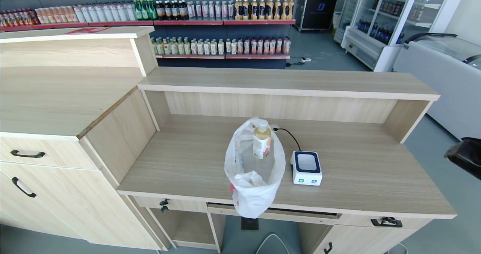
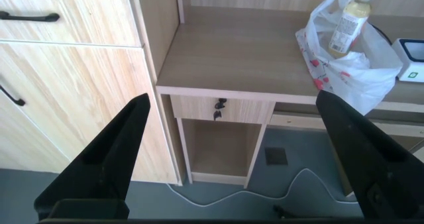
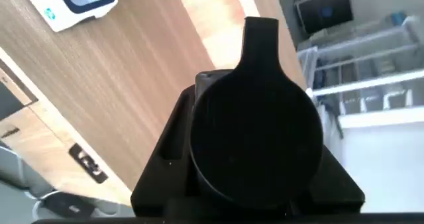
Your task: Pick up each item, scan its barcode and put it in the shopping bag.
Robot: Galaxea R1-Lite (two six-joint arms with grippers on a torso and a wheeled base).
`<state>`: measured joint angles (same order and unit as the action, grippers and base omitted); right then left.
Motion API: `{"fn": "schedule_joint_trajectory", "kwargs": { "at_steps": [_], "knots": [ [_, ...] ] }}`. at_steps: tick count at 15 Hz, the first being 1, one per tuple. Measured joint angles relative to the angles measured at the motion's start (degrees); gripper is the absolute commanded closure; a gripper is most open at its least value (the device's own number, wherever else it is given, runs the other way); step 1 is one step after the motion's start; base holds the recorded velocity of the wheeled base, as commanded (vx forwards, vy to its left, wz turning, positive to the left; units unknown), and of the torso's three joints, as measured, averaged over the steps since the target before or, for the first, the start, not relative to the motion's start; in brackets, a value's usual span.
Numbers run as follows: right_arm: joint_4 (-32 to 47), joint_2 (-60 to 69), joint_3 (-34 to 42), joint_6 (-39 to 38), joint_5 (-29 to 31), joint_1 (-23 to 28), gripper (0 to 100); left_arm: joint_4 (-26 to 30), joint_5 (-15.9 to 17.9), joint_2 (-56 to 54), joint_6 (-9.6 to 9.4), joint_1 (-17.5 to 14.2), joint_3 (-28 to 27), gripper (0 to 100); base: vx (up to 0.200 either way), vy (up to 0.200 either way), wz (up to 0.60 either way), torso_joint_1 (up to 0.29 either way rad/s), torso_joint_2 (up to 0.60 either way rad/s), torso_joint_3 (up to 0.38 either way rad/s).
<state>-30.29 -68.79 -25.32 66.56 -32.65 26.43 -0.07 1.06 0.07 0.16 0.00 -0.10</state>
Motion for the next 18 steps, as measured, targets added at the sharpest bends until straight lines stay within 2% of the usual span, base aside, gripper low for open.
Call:
{"fn": "schedule_joint_trajectory", "kwargs": {
  "at_steps": [3, 5, 7, 9, 11, 13, 16, 18],
  "knots": [
    [1.3, 0.4, 0.3, -10.2, -0.8, 4.4, 100, 0.0, 0.0, 0.0, 0.00, 0.0, 0.0, 0, 0.000, 0.000, 0.40, 0.002, 0.00, 0.002],
    [1.5, 1.2, 0.5, -15.9, -1.0, 4.9, 100, 0.0, 0.0, 0.0, 0.00, 0.0, 0.0, 0, 0.000, 0.000, 0.60, 0.000, 0.00, 0.002],
    [1.5, 1.8, 0.4, -23.0, 3.0, 3.8, 100, 0.0, 0.0, 0.0, 0.00, 0.0, 0.0, 0, 0.000, 0.000, 0.60, 0.007, 0.00, 0.000],
    [1.1, 1.0, -0.5, -37.5, 6.4, -0.1, 100, 0.0, 0.0, 0.0, 0.00, 0.0, 0.0, 0, 0.000, 0.000, 0.00, 0.000, 0.00, 0.000],
    [0.0, -1.9, -1.9, -49.9, 7.0, -4.2, 100, 0.0, 0.0, 0.0, 0.00, 0.0, 0.0, 0, 0.000, 0.000, 0.00, 0.000, 0.00, 0.000],
    [-1.5, -6.5, -3.5, -63.7, 6.9, -5.7, 100, 0.0, 0.0, 0.0, 0.00, 0.0, 0.0, 0, 0.000, 0.000, 0.00, 0.000, 0.00, 0.000],
    [-1.7, -16.0, -5.8, -73.9, 6.6, -5.6, 100, 0.0, 0.0, 0.0, 0.00, 0.0, 0.0, 0, 0.000, 0.000, 0.00, 0.000, 0.00, 0.000],
    [-2.2, -22.2, -8.5, -75.6, 3.7, -3.7, 100, 0.0, 0.0, 0.0, 0.00, 0.0, 0.0, 0, 0.000, 0.000, 0.00, 0.000, 0.00, 0.000]
  ]
}}
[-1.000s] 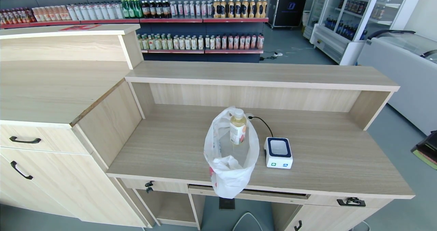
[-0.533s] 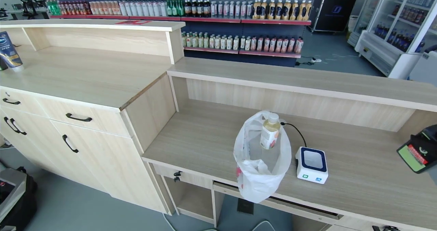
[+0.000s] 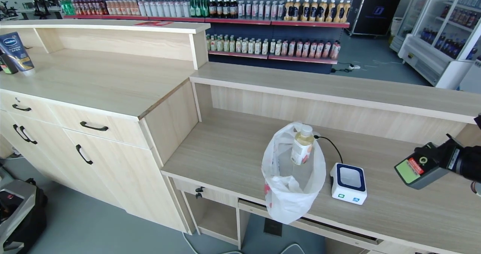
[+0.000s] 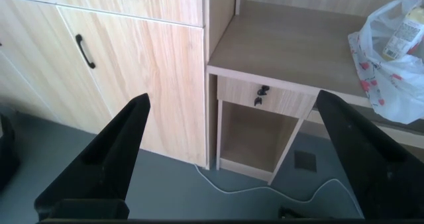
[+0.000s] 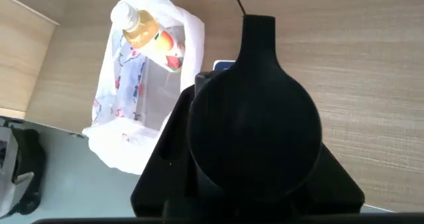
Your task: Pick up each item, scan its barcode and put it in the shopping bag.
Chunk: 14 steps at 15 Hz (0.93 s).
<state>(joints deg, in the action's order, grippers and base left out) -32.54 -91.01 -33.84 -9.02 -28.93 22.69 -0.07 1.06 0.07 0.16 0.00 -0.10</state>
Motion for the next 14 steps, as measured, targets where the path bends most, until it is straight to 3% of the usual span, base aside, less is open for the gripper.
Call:
{"fn": "schedule_joint_trajectory", "kwargs": {
  "at_steps": [6, 14],
  "knots": [
    [-4.6, -13.8, -8.3, 2.5, -11.2, 3.0, 100, 0.0, 0.0, 0.0, 0.00, 0.0, 0.0, 0, 0.000, 0.000, 0.00, 0.000, 0.00, 0.000],
    [-7.3, -23.2, -11.8, 5.1, -17.0, 2.0, 100, 0.0, 0.0, 0.0, 0.00, 0.0, 0.0, 0, 0.000, 0.000, 0.00, 0.000, 0.00, 0.000]
  ]
}}
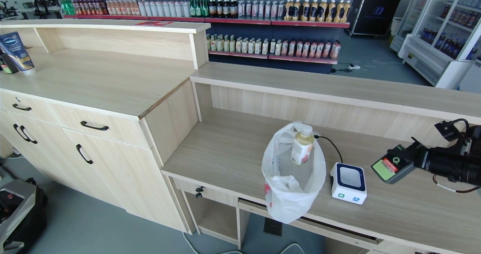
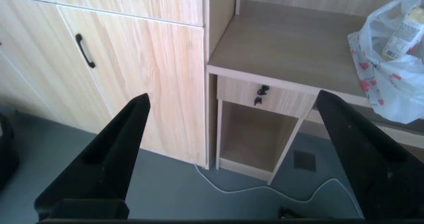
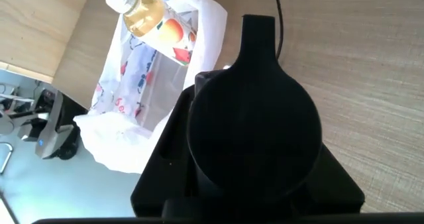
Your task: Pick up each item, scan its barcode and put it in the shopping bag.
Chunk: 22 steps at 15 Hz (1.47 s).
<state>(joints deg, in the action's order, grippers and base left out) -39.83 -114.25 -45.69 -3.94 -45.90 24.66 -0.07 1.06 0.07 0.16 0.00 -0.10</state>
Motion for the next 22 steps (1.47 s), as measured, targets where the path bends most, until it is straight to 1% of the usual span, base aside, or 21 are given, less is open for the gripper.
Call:
{"fn": "schedule_joint_trajectory", "kwargs": {
  "at_steps": [1, 7, 11, 14, 18, 22],
  "knots": [
    [-0.3, -0.5, 0.0, 0.1, -0.7, -0.2, 100, 0.0, 0.0, 0.0, 0.00, 0.0, 0.0, 0, 0.000, 0.000, 0.00, 0.000, 0.00, 0.000],
    [-3.0, -4.7, -0.3, 0.4, -0.6, -2.3, 100, 0.0, 0.0, 0.0, 0.00, 0.0, 0.0, 0, 0.000, 0.000, 0.00, 0.000, 0.00, 0.000],
    [-4.8, -7.1, -1.0, 0.3, -0.5, -4.6, 100, 0.0, 0.0, 0.0, 0.00, 0.0, 0.0, 0, 0.000, 0.000, 0.00, 0.000, 0.00, 0.000],
    [-5.4, -8.6, -2.7, 0.3, -0.4, -6.2, 100, 0.0, 0.0, 0.0, -0.02, 0.0, 0.0, 0, 0.000, 0.000, 0.00, 0.000, 0.00, 0.000],
    [-5.4, -10.6, -5.2, 0.0, 1.2, -6.7, 100, 0.0, 0.0, 0.0, 0.00, 0.0, 0.0, 0, 0.000, 0.000, 0.00, 0.000, 0.00, 0.000],
    [-5.4, -12.1, -7.2, -0.2, 1.5, -7.6, 100, 0.0, 0.0, 0.0, 0.00, 0.0, 0.0, 0, 0.000, 0.000, 0.00, 0.000, 0.00, 0.000]
  ]
}}
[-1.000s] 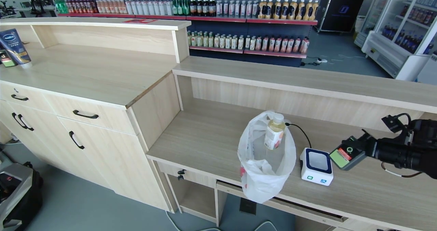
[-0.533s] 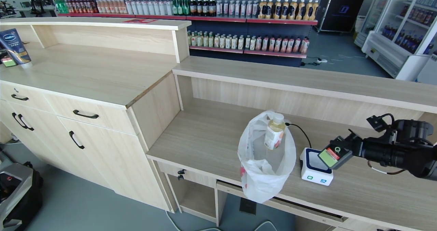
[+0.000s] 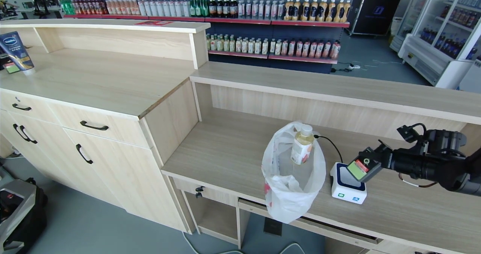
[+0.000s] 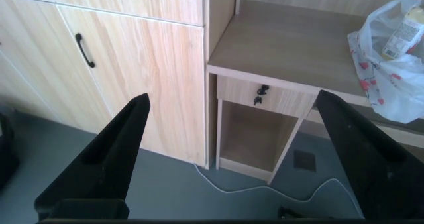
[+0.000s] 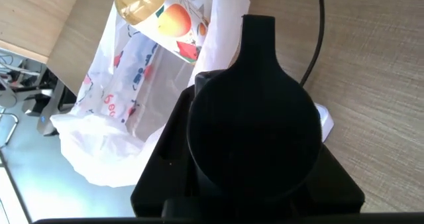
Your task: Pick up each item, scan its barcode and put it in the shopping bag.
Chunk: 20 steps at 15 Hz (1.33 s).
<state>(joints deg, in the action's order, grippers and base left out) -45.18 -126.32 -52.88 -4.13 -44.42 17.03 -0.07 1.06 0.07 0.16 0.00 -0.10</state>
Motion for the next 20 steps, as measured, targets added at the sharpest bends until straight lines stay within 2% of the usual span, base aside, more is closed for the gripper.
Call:
{"fn": "schedule_joint_trajectory", "kwargs": {
  "at_steps": [20],
  "knots": [
    [-1.5, -4.1, -3.3, -1.2, 1.3, -4.4, 100, 0.0, 0.0, 0.0, -0.02, 0.0, 0.0, 0, 0.000, 0.000, 0.00, 0.000, 0.00, 0.000]
  ]
}}
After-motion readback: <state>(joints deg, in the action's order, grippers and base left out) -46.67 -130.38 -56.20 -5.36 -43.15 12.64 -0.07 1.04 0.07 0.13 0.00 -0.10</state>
